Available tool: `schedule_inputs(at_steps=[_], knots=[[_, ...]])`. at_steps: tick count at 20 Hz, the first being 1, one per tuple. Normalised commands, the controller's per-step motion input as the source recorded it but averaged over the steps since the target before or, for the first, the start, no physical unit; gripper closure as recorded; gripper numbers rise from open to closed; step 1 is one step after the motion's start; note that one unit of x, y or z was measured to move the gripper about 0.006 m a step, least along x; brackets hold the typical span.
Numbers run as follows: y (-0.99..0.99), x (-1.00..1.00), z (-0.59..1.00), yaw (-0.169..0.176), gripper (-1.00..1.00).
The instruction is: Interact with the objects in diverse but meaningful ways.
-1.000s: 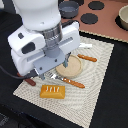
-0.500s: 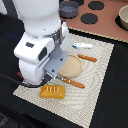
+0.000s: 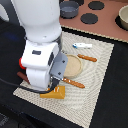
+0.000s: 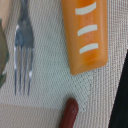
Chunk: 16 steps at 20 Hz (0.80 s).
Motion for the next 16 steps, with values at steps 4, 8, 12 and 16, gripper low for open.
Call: schedule_inputs(at_steps=[4,8,12,16], knots=[[-0.36,0.63,0.0,0.039,-1.0],[-0.33,0.38,-0.03,0.105,-1.0],[-0.32,0.2,-0.01,0.174,-1.0],[-0.37,0.09,0.0,0.1,-1.0]])
